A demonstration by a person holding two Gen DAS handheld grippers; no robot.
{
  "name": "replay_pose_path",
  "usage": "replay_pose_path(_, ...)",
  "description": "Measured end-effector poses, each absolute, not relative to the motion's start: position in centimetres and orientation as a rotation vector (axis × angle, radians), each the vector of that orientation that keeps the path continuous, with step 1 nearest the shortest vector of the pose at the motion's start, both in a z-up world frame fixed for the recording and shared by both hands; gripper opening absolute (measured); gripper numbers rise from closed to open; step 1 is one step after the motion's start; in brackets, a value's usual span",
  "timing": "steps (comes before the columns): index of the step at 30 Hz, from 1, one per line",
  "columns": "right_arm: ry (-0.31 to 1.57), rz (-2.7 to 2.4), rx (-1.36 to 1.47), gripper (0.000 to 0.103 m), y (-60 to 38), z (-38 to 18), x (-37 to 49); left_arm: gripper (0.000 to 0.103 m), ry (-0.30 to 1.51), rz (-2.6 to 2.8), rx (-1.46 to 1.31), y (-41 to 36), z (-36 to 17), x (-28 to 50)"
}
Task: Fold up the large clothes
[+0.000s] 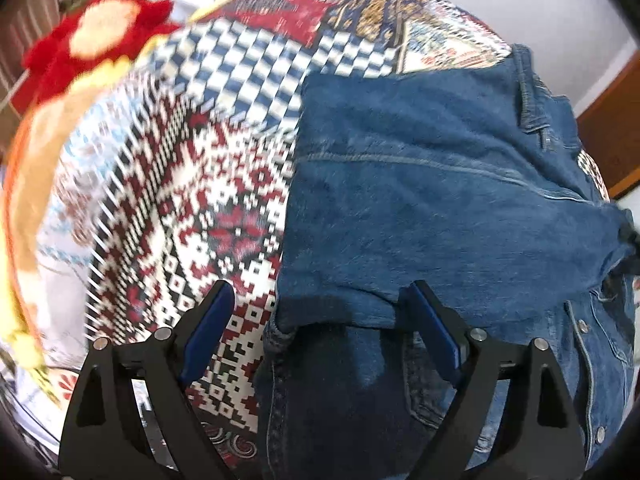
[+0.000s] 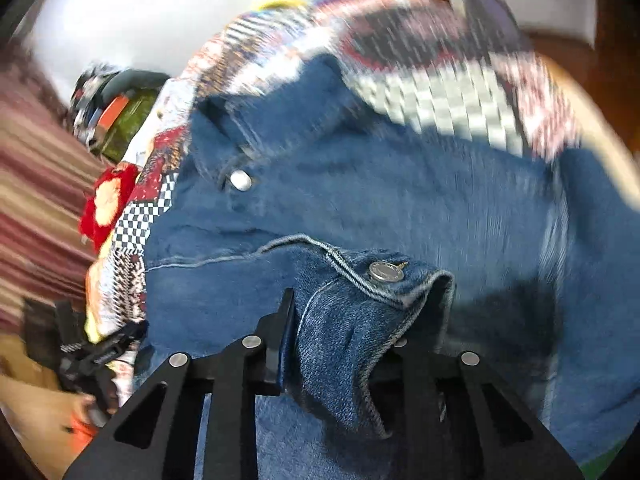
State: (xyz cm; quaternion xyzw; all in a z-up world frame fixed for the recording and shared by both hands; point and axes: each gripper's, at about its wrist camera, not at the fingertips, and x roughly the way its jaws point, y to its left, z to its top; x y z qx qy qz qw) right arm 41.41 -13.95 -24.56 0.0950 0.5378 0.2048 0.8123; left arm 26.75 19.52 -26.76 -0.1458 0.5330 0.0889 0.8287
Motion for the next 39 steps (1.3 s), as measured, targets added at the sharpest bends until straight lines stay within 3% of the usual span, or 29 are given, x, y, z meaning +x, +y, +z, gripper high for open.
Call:
replay_pose_path(5, 0.974, 0.449, 0.059, 0.022, -13.4, -19.5, 40.4, 0.088, 1.087, 0.148, -0.301, 18.4, -24.0, 27.4)
replay_pose_path(10, 0.915, 0.441, -0.055, 0.022, -14.1, -18.1, 39.6, 0.089, 1.077, 0.113, -0.259, 16.2, -23.2, 29.6)
replay_pose_path(18, 1.013, 0.401, -0.129, 0.022, -15.4, -23.3, 39.8, 0.089, 1.165, 0.062, -0.243, 13.6, -26.1, 30.9)
replay_pose_path(26, 1.111, 0.378, -0.127, 0.023, -16.3, -27.4, 40.0, 0.097, 1.167, 0.068, -0.214, 13.7, -26.6, 30.3)
replay_pose_path(29, 1.136, 0.356, -0.149, 0.043, -16.6, -27.6, 40.0, 0.098, 1.155, 0.079, -0.178, 13.3, -26.7, 30.3)
replay_pose_path(30, 1.138, 0.336, -0.170, 0.059, -16.9, -27.5, 39.9, 0.098, 1.154, 0.081, -0.175, 13.4, -26.7, 30.3)
replay_pose_path(31, 1.134, 0.321, -0.184, 0.068, -17.0, -27.4, 39.8, 0.098, 1.154, 0.081, -0.176, 13.4, -26.8, 30.3)
replay_pose_path(39, 1.116, 0.328, -0.036, 0.069, -20.8, -24.0, 38.1, 0.098, 1.170, 0.111, -0.126, 12.9, -25.4, 30.3)
